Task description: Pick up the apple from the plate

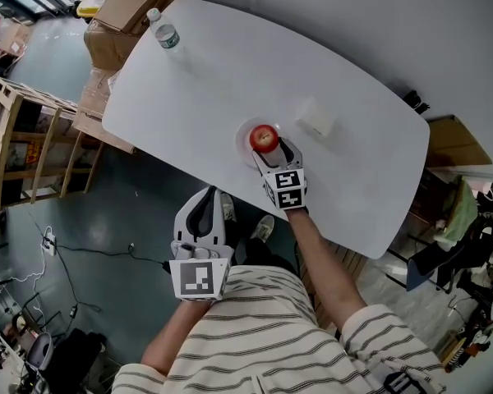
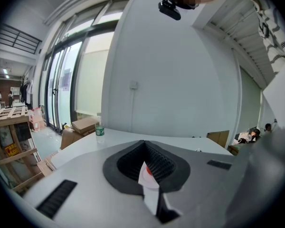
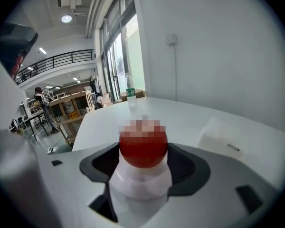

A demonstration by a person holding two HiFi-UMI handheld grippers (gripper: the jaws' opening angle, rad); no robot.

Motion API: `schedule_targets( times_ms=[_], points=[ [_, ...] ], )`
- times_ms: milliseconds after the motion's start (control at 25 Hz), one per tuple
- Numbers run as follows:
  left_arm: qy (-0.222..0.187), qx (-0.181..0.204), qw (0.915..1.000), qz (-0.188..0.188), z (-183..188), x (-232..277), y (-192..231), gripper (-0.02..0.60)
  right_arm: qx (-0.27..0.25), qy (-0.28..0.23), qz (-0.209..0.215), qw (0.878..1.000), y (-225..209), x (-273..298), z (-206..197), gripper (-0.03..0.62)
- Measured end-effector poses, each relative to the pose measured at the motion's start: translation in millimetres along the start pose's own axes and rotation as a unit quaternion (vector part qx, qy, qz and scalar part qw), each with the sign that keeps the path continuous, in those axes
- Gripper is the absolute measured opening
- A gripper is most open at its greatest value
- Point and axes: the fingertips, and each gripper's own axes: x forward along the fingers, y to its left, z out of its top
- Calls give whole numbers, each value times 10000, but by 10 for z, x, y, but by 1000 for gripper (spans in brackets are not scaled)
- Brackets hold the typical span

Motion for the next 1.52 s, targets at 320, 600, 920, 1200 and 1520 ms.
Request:
schedule_targets(
  times_ms=[320, 600, 920, 1200, 1520],
  points=[
    [-40, 2, 9999, 93, 34, -37, -17, 3, 158, -135, -16, 9998, -19, -129, 85, 321],
    [-158, 43, 9999, 27, 78, -112, -52, 5, 188, -341, -43, 9992, 14, -375, 272, 321],
    [-306, 20, 9995, 58, 132, -239, -36, 5, 168, -672, -27, 9976, 196, -663, 520, 321],
    [-470, 81, 9989, 35, 236, -278, -124, 4, 259, -938, 12, 9953, 269, -972, 802, 321],
    [-619, 149, 9980, -38, 358, -285, -220, 5, 236, -1310, -14, 9911, 299, -1394, 1206, 321]
  ],
)
